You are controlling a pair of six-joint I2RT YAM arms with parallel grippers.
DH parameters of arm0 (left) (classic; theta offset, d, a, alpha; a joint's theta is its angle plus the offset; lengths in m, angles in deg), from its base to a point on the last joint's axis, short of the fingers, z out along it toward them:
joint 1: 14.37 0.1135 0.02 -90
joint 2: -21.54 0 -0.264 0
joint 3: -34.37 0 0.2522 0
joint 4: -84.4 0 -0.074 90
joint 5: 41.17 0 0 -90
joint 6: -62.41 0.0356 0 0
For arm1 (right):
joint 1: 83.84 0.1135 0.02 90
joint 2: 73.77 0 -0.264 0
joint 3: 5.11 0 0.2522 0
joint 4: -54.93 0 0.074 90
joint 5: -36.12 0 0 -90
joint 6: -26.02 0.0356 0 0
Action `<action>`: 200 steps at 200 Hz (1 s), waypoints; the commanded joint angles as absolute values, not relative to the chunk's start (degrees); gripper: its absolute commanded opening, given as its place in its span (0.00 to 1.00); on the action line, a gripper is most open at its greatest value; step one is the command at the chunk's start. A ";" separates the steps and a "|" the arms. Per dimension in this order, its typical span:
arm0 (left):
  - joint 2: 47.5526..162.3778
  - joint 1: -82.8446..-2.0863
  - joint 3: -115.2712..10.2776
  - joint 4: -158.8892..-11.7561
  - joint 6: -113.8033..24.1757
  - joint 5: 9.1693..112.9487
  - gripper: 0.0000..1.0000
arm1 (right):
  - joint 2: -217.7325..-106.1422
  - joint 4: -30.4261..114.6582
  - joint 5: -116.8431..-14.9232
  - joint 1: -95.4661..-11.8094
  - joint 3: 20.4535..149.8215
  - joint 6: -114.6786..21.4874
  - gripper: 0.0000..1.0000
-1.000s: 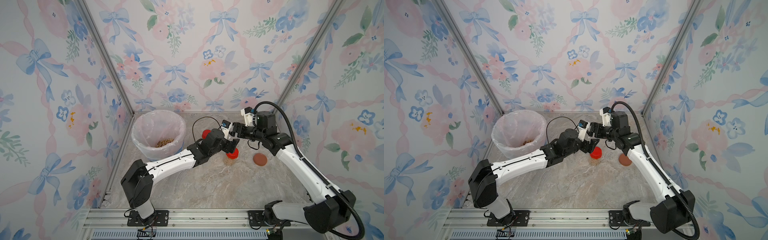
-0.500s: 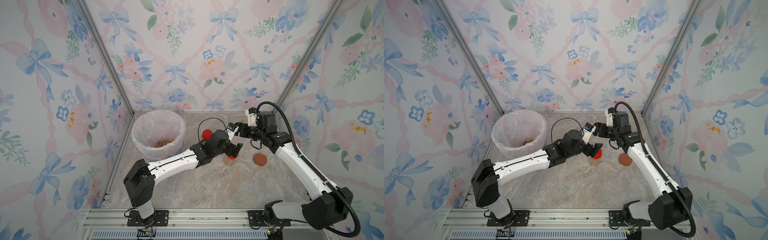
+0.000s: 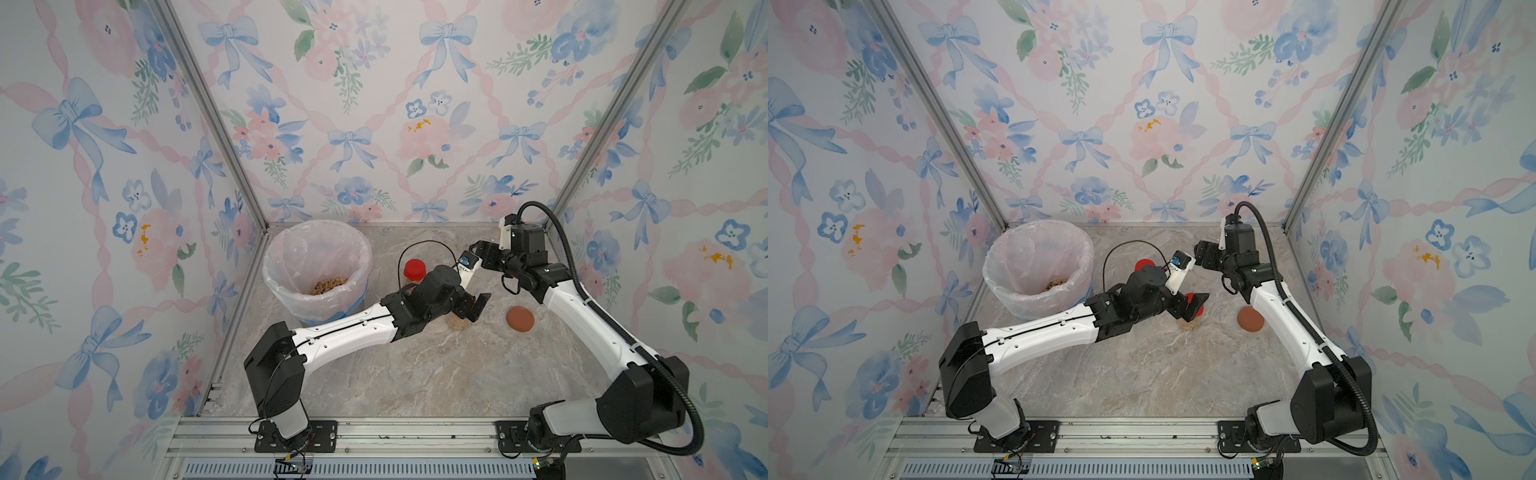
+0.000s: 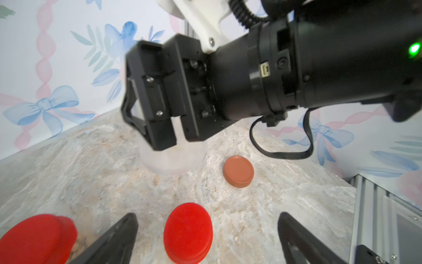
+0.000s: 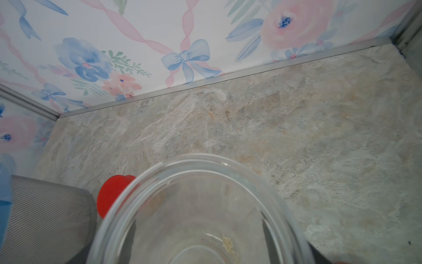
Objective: Empty moldy peanuts from jars
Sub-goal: Place the jar at the center of the board.
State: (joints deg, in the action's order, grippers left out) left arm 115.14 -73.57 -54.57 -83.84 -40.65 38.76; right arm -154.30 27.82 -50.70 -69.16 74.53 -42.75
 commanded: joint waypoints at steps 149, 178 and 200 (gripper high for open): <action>91.73 -73.94 -29.91 -87.79 -47.22 31.64 0.98 | -166.31 63.22 -8.71 -58.40 56.98 -46.15 0.41; 89.15 -74.50 -27.03 -89.27 -48.26 31.31 0.98 | -167.44 63.23 -6.29 -58.08 55.66 -42.15 0.41; 88.31 -75.15 -24.82 -90.97 -48.72 31.23 0.98 | -168.27 62.23 -4.60 -58.09 55.23 -37.85 0.42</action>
State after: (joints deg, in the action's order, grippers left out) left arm 89.54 -74.29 -27.01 -88.10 -47.25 30.83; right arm -167.11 59.49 -9.77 -58.50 55.76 -44.21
